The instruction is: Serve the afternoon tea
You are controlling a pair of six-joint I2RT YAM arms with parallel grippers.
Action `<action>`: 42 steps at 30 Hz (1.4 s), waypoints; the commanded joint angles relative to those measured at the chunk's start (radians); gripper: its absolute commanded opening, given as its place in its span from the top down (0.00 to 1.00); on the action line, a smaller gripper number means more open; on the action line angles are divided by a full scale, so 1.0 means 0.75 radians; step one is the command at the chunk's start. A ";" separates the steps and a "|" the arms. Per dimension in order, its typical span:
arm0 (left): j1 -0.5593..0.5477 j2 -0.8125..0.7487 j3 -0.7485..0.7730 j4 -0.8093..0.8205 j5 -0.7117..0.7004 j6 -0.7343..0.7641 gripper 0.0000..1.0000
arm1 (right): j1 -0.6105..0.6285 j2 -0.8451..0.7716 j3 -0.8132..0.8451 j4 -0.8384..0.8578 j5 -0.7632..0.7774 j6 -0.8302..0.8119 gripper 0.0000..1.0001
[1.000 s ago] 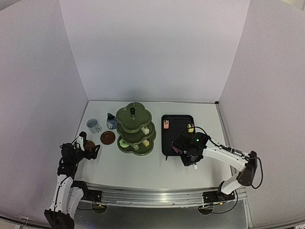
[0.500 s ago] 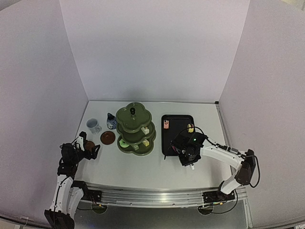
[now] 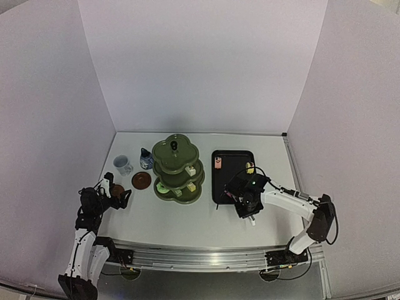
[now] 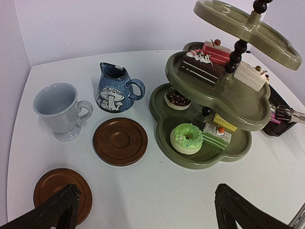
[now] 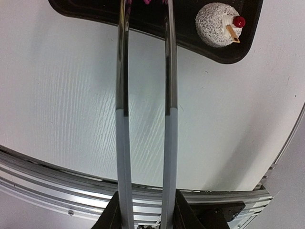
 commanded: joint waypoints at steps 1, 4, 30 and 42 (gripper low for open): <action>0.005 0.001 0.029 -0.006 0.017 0.029 0.00 | -0.017 0.018 0.002 0.093 0.000 -0.022 0.83; 0.005 0.001 0.027 -0.004 0.017 0.031 0.00 | -0.016 0.014 0.009 0.095 0.003 -0.030 0.98; 0.005 0.004 0.025 0.003 0.011 0.036 0.00 | -0.017 -0.142 0.072 0.092 0.119 -0.052 1.00; 0.005 0.005 0.024 0.006 0.011 0.038 0.00 | -0.016 -0.216 0.081 0.127 0.170 -0.058 1.00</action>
